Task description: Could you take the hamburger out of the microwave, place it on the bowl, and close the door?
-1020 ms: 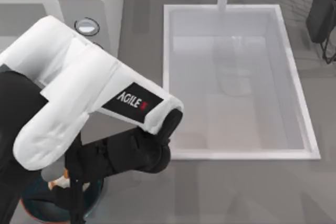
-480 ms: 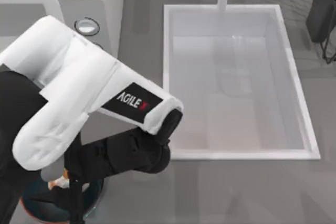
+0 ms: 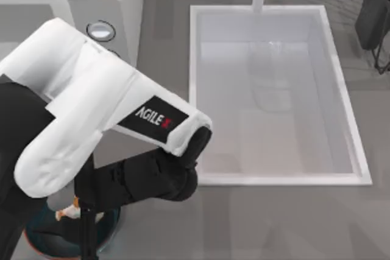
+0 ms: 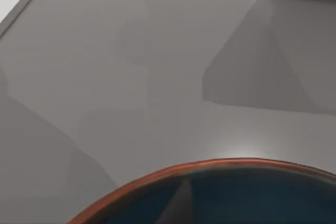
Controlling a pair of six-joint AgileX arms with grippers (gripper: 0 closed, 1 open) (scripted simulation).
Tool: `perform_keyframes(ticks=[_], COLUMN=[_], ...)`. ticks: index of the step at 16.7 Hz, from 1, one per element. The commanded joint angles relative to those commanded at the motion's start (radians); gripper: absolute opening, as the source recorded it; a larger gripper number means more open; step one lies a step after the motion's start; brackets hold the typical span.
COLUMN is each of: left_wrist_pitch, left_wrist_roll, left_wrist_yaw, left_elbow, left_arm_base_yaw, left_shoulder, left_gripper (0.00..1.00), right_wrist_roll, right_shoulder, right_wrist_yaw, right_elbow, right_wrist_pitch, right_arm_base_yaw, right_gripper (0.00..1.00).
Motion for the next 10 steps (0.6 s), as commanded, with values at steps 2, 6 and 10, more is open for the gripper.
perform_keyframes(ticks=[2,6,10], left_wrist_pitch=[0.000,-0.009,0.111], left_wrist_roll=[0.000,-0.047,0.095], left_wrist_yaw=[0.000,-0.025,-0.002], left_elbow=[0.000,0.004,-0.054], left_arm_base_yaw=[0.000,-0.009,0.057], left_shoulder=[0.000,-0.055,-0.172], left_gripper=[1.00,1.00,1.00], right_wrist_roll=[0.000,0.000,0.000], right_shoulder=[0.000,0.000,0.000], right_wrist_yaw=[0.000,0.000,0.000], right_elbow=[0.000,0.000,0.000], right_wrist_pitch=[0.000,0.000,0.000], right_arm_base_yaw=[0.000,0.000,0.000], right_gripper=[1.00,1.00,1.00])
